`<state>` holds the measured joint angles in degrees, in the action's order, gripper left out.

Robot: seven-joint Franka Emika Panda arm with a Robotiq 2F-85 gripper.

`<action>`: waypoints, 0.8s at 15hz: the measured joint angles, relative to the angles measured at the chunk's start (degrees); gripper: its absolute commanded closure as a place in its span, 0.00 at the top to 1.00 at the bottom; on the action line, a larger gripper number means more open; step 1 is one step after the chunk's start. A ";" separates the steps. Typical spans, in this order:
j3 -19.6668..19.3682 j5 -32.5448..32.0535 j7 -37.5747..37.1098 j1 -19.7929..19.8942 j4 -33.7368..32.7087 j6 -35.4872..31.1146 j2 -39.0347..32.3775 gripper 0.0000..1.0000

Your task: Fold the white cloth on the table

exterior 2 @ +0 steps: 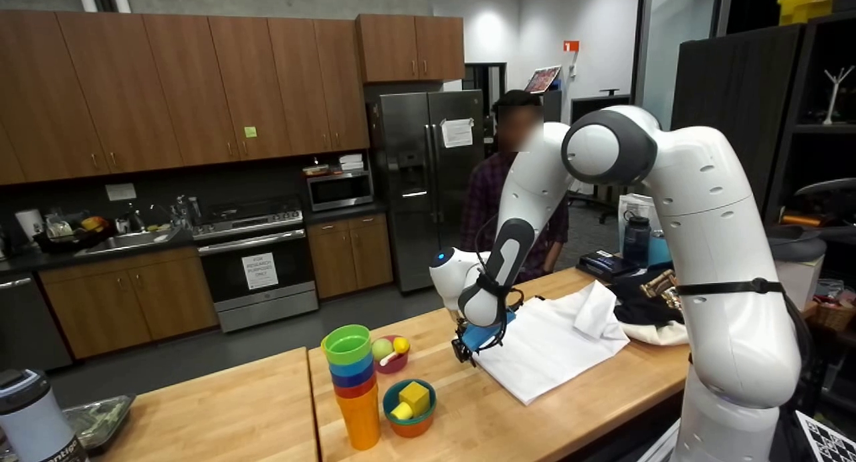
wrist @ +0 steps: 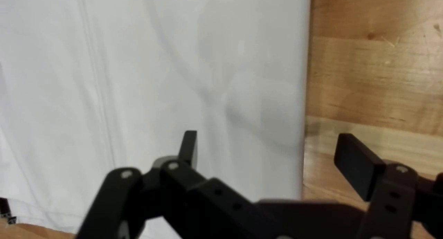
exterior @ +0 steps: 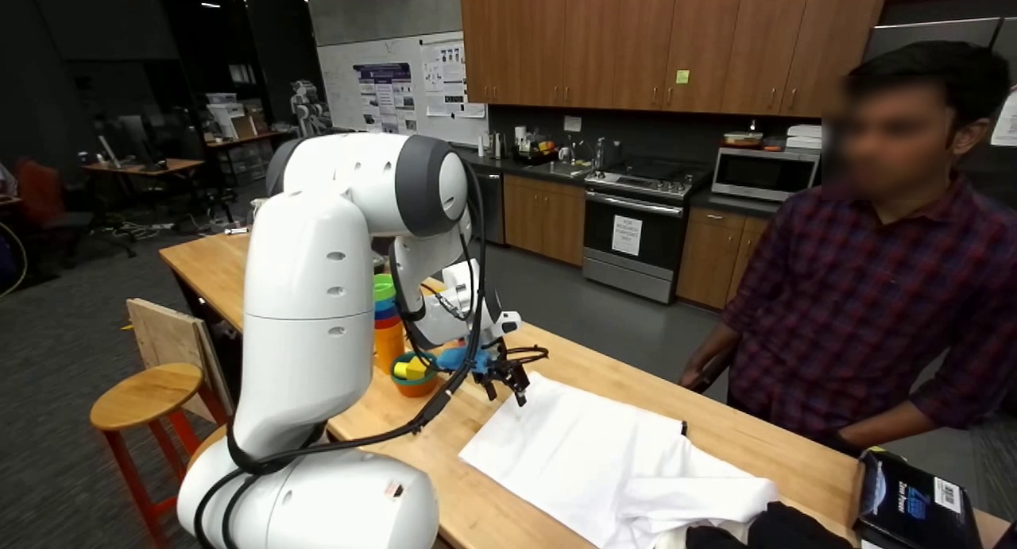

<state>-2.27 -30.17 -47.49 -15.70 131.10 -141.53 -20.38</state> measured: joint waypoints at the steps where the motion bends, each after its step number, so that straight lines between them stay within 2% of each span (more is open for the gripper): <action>1: -0.01 0.00 -0.91 0.00 -0.18 0.00 -0.56 1.00; 5: -0.25 0.00 -3.65 -0.03 -0.92 -0.12 -2.47 1.00; 6: -0.34 0.02 -3.85 -0.03 -1.06 -0.16 -2.59 0.92; 7: -0.39 0.08 -4.00 -0.03 -1.07 -0.20 -2.60 0.74; 9: -0.30 0.31 -4.10 -0.07 -1.08 -0.41 -2.56 0.64; 12: -0.06 1.25 -4.13 -0.43 -1.22 -0.86 -2.38 0.43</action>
<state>-2.33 -28.92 -51.62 -16.12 129.88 -142.38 -22.76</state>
